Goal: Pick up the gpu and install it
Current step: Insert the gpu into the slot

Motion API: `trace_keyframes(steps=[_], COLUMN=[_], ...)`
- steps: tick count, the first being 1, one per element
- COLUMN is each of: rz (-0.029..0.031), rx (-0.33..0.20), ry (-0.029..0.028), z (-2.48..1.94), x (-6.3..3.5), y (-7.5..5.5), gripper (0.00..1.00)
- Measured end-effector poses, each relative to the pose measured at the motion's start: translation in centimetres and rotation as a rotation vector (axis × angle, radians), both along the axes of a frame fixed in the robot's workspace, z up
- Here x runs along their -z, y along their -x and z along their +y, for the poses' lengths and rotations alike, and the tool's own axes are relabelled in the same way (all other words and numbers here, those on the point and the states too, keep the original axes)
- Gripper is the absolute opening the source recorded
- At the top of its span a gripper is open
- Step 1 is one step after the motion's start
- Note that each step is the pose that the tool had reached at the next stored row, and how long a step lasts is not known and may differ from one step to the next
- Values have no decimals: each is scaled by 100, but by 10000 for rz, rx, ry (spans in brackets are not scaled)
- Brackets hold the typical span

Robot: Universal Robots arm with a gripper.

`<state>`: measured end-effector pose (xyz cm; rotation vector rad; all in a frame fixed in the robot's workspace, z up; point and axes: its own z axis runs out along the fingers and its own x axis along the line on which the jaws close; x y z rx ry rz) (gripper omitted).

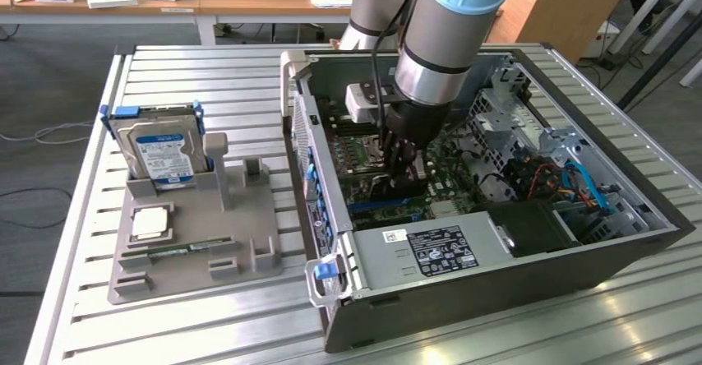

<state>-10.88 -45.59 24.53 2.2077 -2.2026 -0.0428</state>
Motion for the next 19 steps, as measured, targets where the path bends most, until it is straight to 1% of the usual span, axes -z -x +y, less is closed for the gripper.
trace_keyframes(steps=[12, 13, 14, 15, 16, 17, 19], rz=[0, 1, 1, -1, -1, -1, 0], rx=[0, 0, 0, 1, 2, 2, 1], ry=[-1, -9, -5, -3, -3, -1, -1], z=[0, 1, 1, 1, 1, 1, 0], x=[0, 2, 1, 1, 1, 1, 0], y=[0, 0, 0, 0, 0, 0, 0], gripper=[27, 28, 28, 34, 34, 40, 40])
